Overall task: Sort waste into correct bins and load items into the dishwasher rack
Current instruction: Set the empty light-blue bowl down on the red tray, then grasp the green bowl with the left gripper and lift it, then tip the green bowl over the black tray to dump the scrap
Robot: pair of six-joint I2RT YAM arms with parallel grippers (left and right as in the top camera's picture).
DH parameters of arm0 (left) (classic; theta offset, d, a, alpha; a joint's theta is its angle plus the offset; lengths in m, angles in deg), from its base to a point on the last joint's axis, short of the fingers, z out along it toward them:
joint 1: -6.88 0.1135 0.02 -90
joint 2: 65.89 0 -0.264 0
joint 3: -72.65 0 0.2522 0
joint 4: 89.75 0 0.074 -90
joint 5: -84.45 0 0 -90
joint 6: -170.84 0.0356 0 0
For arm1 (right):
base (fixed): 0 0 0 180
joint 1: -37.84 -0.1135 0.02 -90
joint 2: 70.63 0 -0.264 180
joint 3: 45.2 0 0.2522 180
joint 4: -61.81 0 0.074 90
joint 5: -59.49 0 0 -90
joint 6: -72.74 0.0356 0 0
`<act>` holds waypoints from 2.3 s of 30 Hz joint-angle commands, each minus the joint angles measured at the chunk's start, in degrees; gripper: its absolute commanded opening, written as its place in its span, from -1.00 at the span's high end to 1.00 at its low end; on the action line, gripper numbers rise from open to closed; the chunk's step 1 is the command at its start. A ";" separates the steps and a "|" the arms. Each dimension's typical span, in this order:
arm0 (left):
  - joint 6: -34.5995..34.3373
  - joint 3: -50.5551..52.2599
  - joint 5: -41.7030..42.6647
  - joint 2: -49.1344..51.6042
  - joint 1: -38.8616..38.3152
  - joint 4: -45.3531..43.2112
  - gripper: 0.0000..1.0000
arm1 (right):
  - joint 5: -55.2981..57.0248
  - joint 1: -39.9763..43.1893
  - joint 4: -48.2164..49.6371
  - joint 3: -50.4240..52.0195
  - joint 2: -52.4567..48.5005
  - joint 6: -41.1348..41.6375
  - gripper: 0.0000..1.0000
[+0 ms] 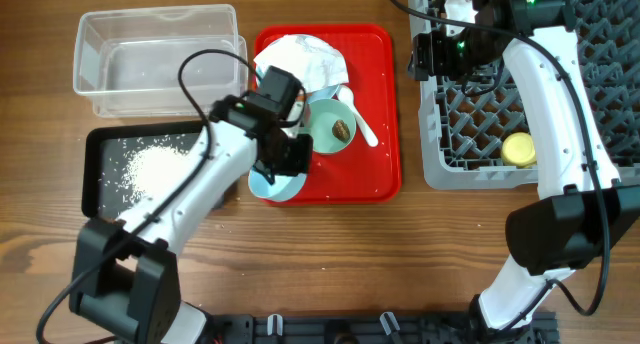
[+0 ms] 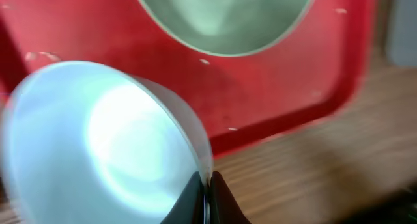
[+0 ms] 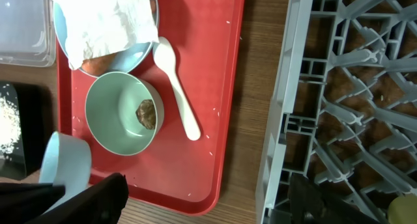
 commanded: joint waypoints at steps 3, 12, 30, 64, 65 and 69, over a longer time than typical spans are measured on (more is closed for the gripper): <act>-2.03 -0.63 -9.11 1.16 -3.43 -2.01 0.75 | 0.55 0.13 0.07 0.20 0.59 -0.79 -0.64; 8.52 -0.66 -7.13 1.16 -4.59 -13.90 -0.52 | 2.64 0.13 0.15 0.20 0.59 -0.76 -0.65; 38.73 -0.66 -13.38 15.67 -9.18 -24.85 0.08 | 10.47 0.13 -0.74 0.20 0.59 -0.74 -0.68; 11.39 -2.12 23.58 -7.69 42.14 2.05 0.92 | 10.88 0.13 0.09 0.20 0.59 -0.74 -0.70; 13.64 -1.38 28.85 -7.13 45.42 2.05 0.92 | 10.88 0.13 0.04 0.20 0.59 -0.74 -0.70; 20.83 3.02 46.69 -4.63 55.01 2.21 0.92 | 10.88 0.13 -0.55 0.20 0.59 -0.72 -0.70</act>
